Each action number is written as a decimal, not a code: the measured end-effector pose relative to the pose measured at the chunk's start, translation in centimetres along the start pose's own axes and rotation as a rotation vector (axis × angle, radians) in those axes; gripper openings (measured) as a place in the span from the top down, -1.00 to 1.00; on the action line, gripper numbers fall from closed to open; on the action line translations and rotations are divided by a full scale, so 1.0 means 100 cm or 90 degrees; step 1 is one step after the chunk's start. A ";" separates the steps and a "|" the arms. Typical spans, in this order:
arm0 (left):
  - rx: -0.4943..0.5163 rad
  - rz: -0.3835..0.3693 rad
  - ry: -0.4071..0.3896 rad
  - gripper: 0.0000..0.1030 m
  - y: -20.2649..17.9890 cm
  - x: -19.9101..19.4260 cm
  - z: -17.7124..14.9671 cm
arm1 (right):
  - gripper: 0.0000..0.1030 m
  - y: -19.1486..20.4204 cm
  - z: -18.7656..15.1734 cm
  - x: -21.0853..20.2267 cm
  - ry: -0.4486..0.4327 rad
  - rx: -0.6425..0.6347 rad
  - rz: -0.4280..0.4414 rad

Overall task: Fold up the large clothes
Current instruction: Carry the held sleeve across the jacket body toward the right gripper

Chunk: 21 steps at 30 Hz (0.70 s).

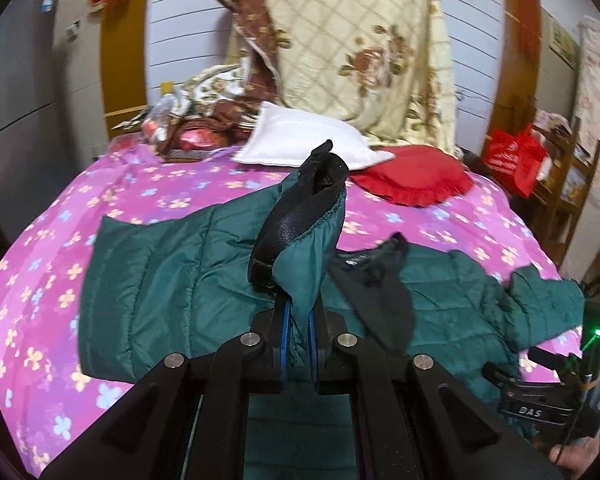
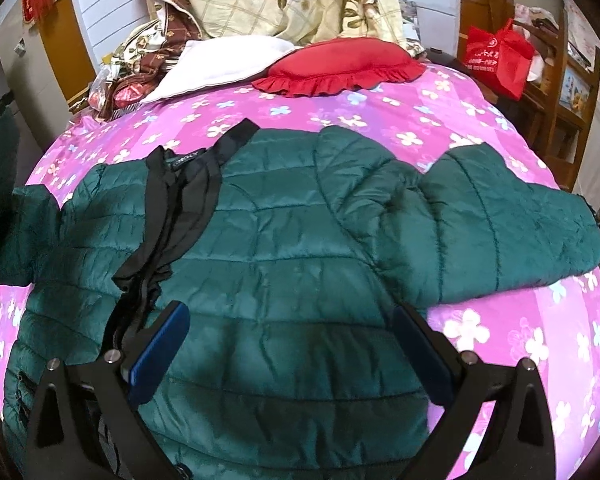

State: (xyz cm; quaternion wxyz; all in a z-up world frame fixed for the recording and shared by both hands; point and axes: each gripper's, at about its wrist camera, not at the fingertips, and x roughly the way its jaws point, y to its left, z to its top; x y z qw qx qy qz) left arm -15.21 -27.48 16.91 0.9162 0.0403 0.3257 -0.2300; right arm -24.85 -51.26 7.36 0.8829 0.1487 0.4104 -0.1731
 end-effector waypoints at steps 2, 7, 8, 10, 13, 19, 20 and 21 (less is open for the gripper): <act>0.008 -0.010 0.004 1.00 -0.012 0.003 -0.001 | -1.00 -0.004 -0.001 -0.001 -0.001 0.005 0.000; 0.031 -0.031 0.019 1.00 -0.040 0.010 -0.006 | -0.99 -0.016 -0.001 -0.004 -0.005 0.016 -0.003; 0.034 -0.035 0.022 1.00 -0.046 0.013 -0.008 | -0.99 -0.018 -0.001 -0.004 -0.005 0.017 -0.005; 0.038 -0.039 0.029 1.00 -0.054 0.018 -0.009 | -0.99 -0.023 -0.001 -0.002 -0.003 0.020 -0.006; 0.045 -0.043 0.050 1.00 -0.067 0.029 -0.016 | -0.99 -0.029 -0.003 -0.001 0.000 0.027 -0.009; 0.054 -0.045 0.088 1.00 -0.086 0.052 -0.033 | -0.99 -0.037 -0.006 0.002 0.005 0.031 -0.013; 0.057 -0.044 0.092 1.00 -0.089 0.056 -0.036 | -0.99 -0.038 -0.006 0.002 0.006 0.029 -0.015; 0.059 -0.043 0.097 1.00 -0.092 0.059 -0.039 | -0.99 -0.040 -0.007 0.002 0.006 0.028 -0.018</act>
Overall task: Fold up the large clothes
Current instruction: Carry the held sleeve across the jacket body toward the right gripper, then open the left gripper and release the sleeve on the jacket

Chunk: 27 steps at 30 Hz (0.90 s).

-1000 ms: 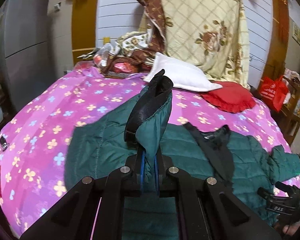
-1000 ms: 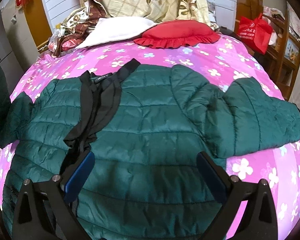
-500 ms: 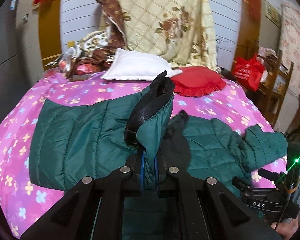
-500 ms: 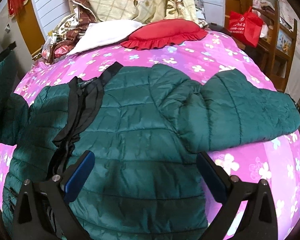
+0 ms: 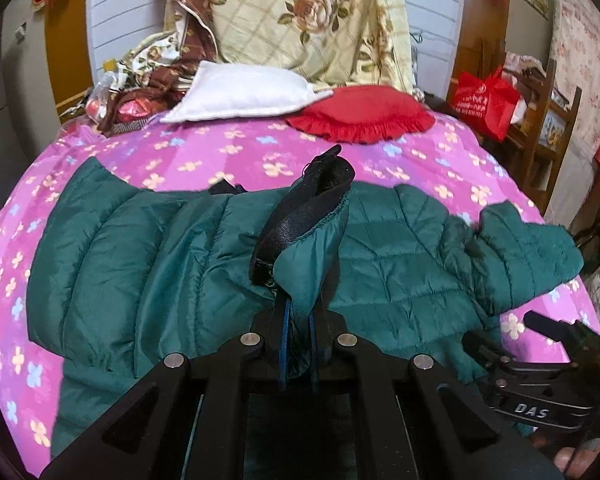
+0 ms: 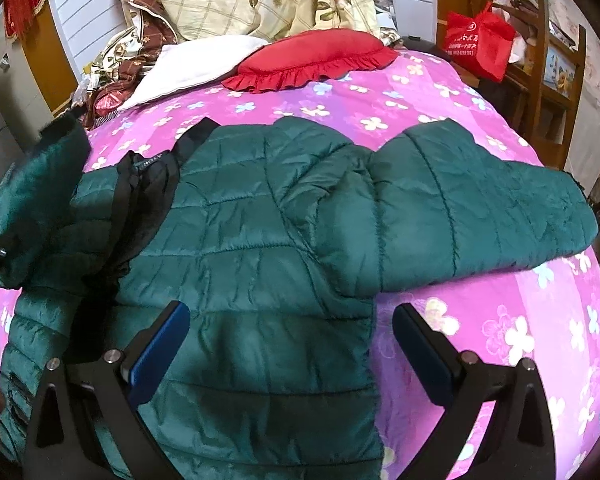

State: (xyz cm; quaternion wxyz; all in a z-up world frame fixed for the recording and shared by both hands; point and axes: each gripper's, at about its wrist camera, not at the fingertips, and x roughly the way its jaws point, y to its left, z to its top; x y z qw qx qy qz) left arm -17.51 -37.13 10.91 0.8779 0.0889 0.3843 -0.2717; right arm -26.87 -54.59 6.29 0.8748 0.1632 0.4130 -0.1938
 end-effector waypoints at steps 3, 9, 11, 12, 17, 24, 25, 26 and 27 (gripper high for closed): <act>-0.002 0.000 0.015 1.00 -0.005 0.012 -0.006 | -0.99 -0.004 0.000 0.000 0.001 -0.001 -0.006; -0.016 -0.005 0.048 1.00 -0.010 0.034 -0.018 | -0.99 -0.013 -0.002 0.000 0.008 -0.003 -0.016; -0.024 -0.009 0.058 1.00 -0.011 0.039 -0.023 | -0.99 -0.014 -0.002 0.000 0.011 -0.004 -0.018; -0.026 -0.009 0.060 1.00 -0.011 0.040 -0.023 | -0.99 -0.015 -0.003 0.000 0.013 -0.005 -0.019; -0.032 -0.048 0.083 0.69 -0.011 0.038 -0.025 | -0.99 -0.018 -0.007 -0.004 0.016 -0.003 -0.027; -0.036 -0.077 0.074 0.48 0.008 -0.002 -0.021 | -0.99 -0.013 -0.007 -0.012 0.013 0.000 -0.018; -0.036 -0.074 0.064 0.43 0.015 -0.011 -0.019 | -0.99 -0.012 -0.007 -0.013 0.014 0.001 -0.014; -0.035 -0.066 0.053 0.42 0.024 -0.023 -0.018 | -0.99 -0.009 -0.006 -0.014 0.016 0.003 -0.003; -0.034 -0.057 0.044 0.42 0.033 -0.033 -0.017 | -0.99 -0.006 -0.005 -0.014 0.018 0.005 0.012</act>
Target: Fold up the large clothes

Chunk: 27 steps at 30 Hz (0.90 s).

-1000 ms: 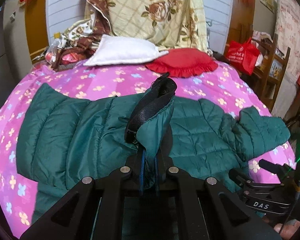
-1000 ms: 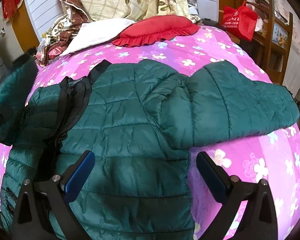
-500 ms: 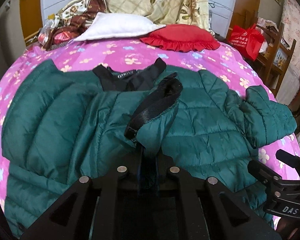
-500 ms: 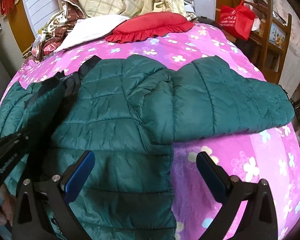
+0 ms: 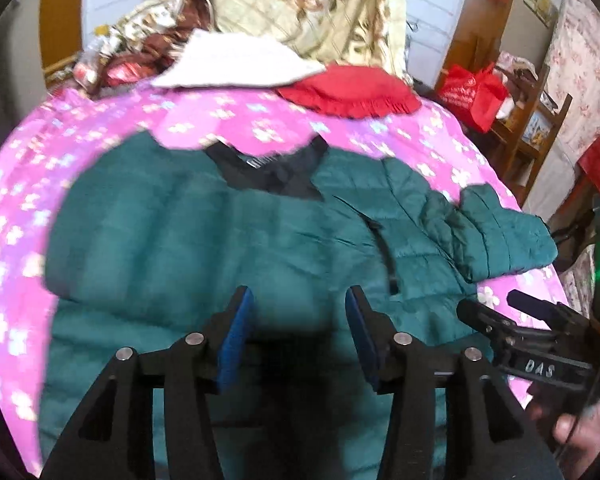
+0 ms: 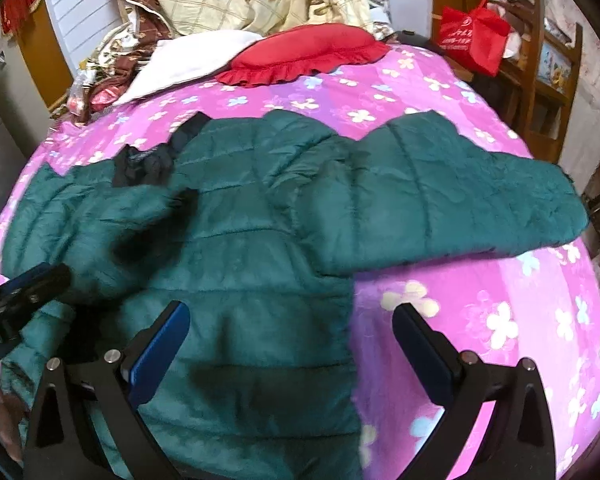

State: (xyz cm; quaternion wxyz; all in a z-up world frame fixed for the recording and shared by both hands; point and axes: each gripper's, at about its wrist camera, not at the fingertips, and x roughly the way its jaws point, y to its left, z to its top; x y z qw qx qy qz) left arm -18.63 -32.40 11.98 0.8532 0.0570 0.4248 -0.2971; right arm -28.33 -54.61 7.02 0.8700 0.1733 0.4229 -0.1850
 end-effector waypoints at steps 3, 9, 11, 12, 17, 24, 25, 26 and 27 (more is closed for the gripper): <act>-0.007 0.024 -0.019 0.40 0.026 -0.022 0.004 | -0.99 0.013 0.003 -0.001 0.007 -0.001 0.042; -0.044 0.113 -0.049 0.39 0.094 -0.043 0.010 | -0.99 0.052 0.009 0.015 0.031 -0.006 0.102; -0.070 0.136 -0.049 0.39 0.119 -0.042 0.010 | -0.99 0.062 0.010 0.023 0.038 -0.005 0.112; -0.082 0.143 -0.050 0.39 0.128 -0.041 0.009 | -1.00 0.070 0.012 0.028 0.042 -0.008 0.114; -0.142 0.162 -0.049 0.39 0.171 -0.031 0.003 | -0.99 0.090 0.014 0.052 0.065 -0.004 0.116; -0.159 0.172 -0.042 0.39 0.191 -0.018 -0.005 | -1.00 0.096 0.019 0.074 0.071 0.015 0.108; -0.163 0.172 -0.041 0.39 0.193 -0.017 -0.006 | -1.00 0.097 0.019 0.076 0.069 0.016 0.107; -0.165 0.171 -0.041 0.39 0.194 -0.016 -0.007 | -0.99 0.098 0.020 0.077 0.068 0.016 0.106; -0.167 0.171 -0.041 0.39 0.195 -0.016 -0.007 | -0.99 0.099 0.020 0.077 0.066 0.015 0.103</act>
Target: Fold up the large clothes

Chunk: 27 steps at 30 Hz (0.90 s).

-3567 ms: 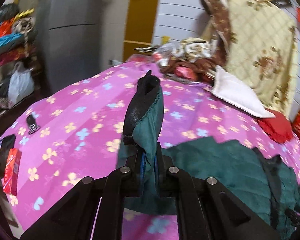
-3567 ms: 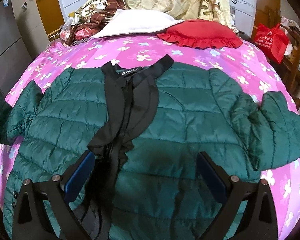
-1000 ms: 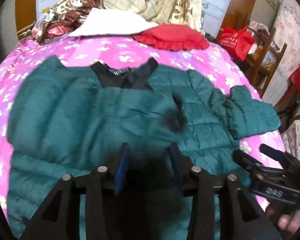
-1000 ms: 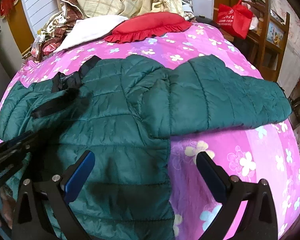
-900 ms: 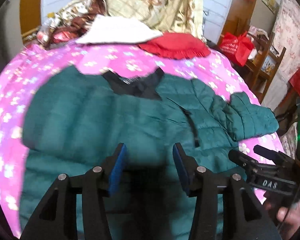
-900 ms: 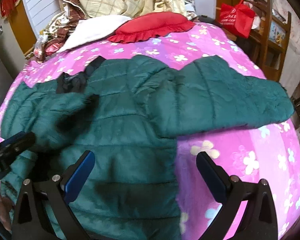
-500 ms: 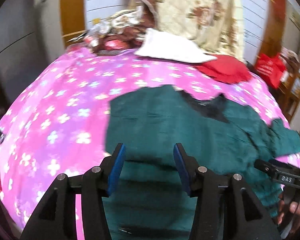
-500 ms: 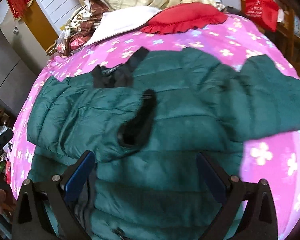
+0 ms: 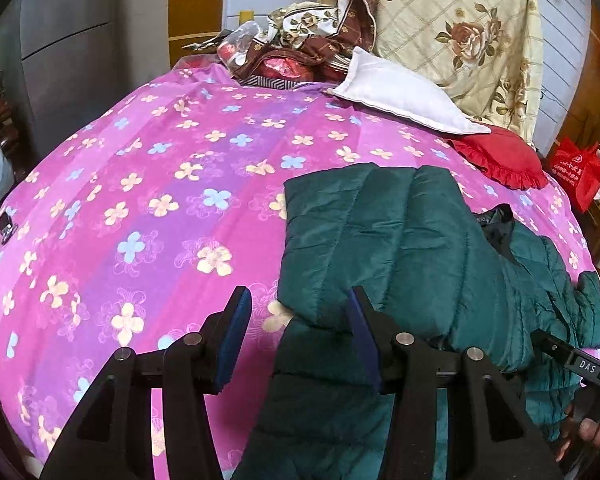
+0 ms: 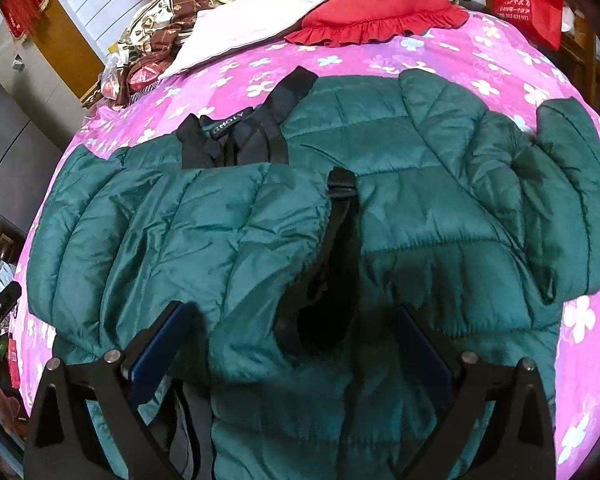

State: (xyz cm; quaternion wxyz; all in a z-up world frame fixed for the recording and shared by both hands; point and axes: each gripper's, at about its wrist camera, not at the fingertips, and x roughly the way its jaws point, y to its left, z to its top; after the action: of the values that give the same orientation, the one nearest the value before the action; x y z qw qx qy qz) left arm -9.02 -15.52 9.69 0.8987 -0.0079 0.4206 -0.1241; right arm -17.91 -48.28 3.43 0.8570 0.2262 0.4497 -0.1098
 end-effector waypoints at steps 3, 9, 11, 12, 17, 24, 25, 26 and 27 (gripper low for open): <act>-0.001 0.001 0.001 0.39 -0.001 0.001 -0.001 | -0.72 0.003 0.001 0.001 -0.017 -0.006 -0.015; 0.006 -0.001 0.003 0.39 -0.006 0.001 -0.002 | 0.13 0.011 0.001 -0.005 -0.036 -0.047 -0.008; 0.005 -0.001 0.000 0.39 -0.007 -0.001 -0.001 | 0.52 0.014 0.003 -0.013 -0.052 -0.069 -0.009; 0.005 -0.001 -0.001 0.39 -0.008 -0.001 0.000 | 0.53 0.014 0.006 -0.021 -0.067 -0.077 -0.006; 0.009 -0.003 -0.004 0.39 -0.014 0.000 0.002 | 0.57 0.001 0.018 -0.057 -0.134 -0.095 -0.044; 0.024 -0.009 0.006 0.39 -0.027 0.006 0.000 | 0.61 -0.025 0.038 -0.074 -0.169 -0.094 -0.092; 0.027 -0.008 0.007 0.39 -0.028 0.007 -0.001 | 0.62 -0.028 0.040 -0.074 -0.171 -0.096 -0.101; 0.028 -0.007 0.009 0.39 -0.029 0.009 -0.001 | 0.62 -0.033 0.041 -0.072 -0.172 -0.096 -0.113; 0.027 -0.006 0.011 0.39 -0.029 0.010 -0.002 | 0.62 -0.038 0.042 -0.069 -0.170 -0.090 -0.120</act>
State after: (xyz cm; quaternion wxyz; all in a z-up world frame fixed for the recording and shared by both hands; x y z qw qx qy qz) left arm -9.18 -18.57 9.19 0.8944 0.0101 0.4255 -0.1374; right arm -20.34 -53.76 10.00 0.9088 0.1054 0.3579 -0.1869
